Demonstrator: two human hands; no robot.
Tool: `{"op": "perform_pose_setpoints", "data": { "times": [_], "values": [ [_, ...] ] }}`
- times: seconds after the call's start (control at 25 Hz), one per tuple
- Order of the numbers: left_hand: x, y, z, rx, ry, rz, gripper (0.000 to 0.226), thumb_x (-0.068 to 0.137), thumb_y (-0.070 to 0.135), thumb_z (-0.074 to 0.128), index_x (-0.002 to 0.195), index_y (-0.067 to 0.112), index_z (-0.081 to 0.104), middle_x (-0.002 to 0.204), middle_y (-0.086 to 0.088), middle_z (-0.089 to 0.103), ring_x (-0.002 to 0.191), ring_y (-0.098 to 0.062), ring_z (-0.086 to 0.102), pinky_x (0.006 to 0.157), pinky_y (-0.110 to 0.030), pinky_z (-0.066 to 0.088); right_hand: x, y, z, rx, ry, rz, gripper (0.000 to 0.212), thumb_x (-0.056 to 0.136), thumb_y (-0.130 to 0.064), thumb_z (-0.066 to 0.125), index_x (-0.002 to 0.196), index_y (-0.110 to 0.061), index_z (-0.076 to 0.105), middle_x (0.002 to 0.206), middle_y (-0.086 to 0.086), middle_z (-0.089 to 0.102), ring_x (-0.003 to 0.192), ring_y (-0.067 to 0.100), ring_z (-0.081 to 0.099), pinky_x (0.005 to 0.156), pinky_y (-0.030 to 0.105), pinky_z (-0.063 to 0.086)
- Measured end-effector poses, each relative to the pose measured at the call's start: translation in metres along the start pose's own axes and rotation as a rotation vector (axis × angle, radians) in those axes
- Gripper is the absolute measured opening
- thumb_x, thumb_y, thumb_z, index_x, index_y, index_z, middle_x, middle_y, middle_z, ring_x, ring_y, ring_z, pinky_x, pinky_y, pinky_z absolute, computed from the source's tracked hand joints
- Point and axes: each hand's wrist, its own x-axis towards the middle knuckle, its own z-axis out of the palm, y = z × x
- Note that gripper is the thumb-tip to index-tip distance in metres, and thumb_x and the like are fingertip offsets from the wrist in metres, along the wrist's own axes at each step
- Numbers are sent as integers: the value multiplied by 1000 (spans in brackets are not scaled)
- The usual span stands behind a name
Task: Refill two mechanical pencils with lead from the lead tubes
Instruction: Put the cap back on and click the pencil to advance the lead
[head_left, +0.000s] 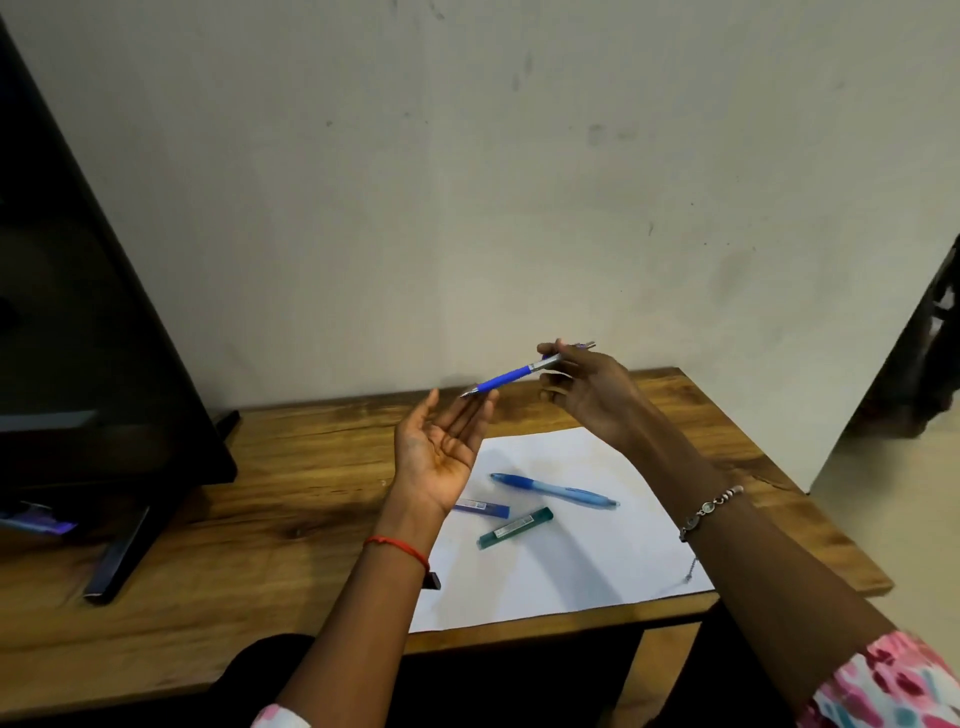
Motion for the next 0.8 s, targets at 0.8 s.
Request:
{"op": "perform_pose_setpoints", "data": {
  "times": [0.8],
  "values": [
    [1,9,-8,179,455,19,35,90,13,42,118,-8,48,130,-23,50,123,-31,50,104,-33,41,10,45,-45,-1172,-8,-125,18,80,-8,68,96,1,72,99,17,72,83,18,57,72,25,43]
  ]
}}
